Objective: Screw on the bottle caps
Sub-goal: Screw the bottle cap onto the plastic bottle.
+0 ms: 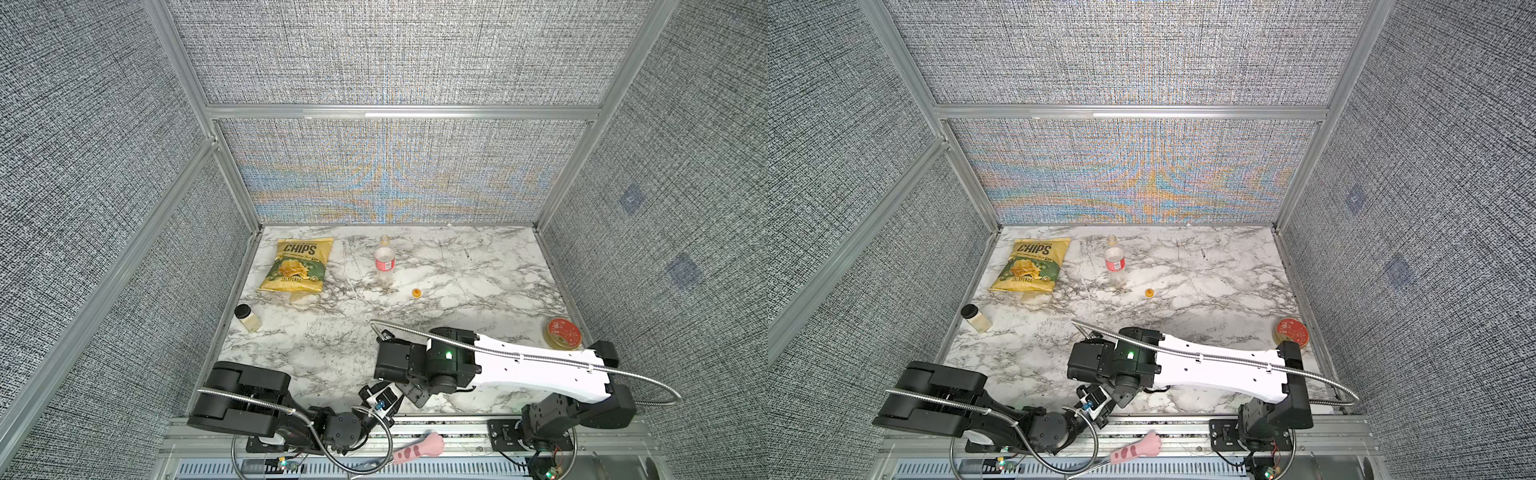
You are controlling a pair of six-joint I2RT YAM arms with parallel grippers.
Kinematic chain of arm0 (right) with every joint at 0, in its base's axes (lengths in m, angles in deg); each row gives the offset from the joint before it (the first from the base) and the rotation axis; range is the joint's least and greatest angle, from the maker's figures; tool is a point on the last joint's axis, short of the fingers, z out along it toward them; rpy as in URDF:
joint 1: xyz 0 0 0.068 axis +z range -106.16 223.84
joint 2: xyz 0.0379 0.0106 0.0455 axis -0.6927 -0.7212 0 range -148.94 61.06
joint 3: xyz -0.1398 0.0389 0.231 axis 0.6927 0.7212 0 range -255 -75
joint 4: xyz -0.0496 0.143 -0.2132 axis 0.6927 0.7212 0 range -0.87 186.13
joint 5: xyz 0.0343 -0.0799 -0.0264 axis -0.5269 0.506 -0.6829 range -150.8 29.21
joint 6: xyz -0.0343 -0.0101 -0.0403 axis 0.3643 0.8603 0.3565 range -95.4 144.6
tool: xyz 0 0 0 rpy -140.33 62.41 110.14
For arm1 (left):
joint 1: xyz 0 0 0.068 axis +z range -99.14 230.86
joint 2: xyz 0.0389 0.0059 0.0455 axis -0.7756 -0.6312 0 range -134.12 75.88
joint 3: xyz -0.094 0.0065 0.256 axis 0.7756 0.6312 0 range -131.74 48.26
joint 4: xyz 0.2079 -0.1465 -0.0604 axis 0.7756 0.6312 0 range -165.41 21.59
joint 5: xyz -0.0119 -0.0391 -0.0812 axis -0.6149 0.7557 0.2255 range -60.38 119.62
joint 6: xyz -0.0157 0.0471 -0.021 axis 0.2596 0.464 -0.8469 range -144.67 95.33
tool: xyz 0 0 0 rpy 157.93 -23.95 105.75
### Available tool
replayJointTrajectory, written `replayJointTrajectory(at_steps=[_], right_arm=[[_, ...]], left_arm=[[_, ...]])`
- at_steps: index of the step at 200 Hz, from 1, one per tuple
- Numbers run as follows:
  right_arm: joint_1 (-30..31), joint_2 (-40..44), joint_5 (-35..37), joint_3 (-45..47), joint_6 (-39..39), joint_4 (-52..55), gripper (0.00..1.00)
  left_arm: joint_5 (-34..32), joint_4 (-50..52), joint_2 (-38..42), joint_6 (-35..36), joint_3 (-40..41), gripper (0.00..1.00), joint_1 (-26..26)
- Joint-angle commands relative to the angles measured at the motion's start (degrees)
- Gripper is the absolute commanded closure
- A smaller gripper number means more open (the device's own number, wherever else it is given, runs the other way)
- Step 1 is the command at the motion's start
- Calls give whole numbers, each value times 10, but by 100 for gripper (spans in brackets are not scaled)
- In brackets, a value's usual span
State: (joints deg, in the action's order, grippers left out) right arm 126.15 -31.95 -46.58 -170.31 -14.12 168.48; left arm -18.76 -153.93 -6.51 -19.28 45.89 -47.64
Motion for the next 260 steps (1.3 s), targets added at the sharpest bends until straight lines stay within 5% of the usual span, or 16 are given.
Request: replayJointTrajectory(at_steps=[1, 56, 116, 169, 244, 260], right_arm=[[-4, 4, 16, -5, -5, -48, 57], [-6, 12, 44, -4, 34, 0, 50], [-11, -4, 47, -12, 42, -4, 64], [-22, 0, 47, 5, -50, -31, 75], [-31, -3, 49, -15, -143, -59, 74], [-31, -10, 43, -29, -139, -51, 67]], left_arm=[[40, -59, 1, 10, -4, 68, -1], [43, -55, 0, 9, -5, 68, -2], [39, -52, 4, 8, -4, 69, -2], [35, -66, -2, 16, -4, 68, -2], [29, -74, -3, 22, -3, 68, -3], [29, -75, -4, 23, -3, 68, -3]])
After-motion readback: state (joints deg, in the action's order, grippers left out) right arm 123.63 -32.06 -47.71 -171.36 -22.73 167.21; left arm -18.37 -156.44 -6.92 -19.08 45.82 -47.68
